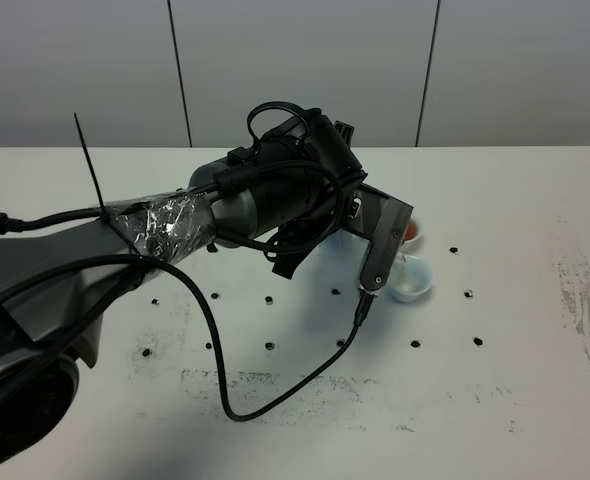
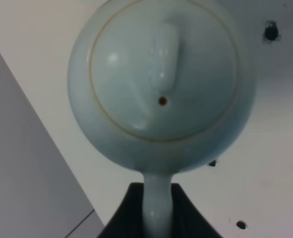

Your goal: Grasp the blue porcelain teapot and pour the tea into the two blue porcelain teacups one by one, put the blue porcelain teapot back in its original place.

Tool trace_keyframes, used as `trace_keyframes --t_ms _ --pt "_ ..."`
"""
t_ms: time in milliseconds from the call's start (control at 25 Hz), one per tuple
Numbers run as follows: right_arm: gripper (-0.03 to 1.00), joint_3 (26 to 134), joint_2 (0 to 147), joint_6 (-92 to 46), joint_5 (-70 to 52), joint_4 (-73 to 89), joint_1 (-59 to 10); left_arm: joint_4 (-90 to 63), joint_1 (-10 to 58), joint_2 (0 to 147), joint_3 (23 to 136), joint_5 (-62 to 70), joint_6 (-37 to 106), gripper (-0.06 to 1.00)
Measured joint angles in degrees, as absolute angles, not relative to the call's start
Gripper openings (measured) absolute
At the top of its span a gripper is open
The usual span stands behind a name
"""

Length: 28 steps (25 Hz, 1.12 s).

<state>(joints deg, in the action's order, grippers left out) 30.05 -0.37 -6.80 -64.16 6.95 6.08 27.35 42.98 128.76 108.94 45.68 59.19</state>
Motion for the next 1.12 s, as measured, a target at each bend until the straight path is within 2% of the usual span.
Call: trace_keyframes --t_ms 1120 --pt "0.35 30.0 -0.4 -6.8 -64.2 6.9 6.1 35.3 45.1 128.8 108.9 45.8 59.2 0.04"
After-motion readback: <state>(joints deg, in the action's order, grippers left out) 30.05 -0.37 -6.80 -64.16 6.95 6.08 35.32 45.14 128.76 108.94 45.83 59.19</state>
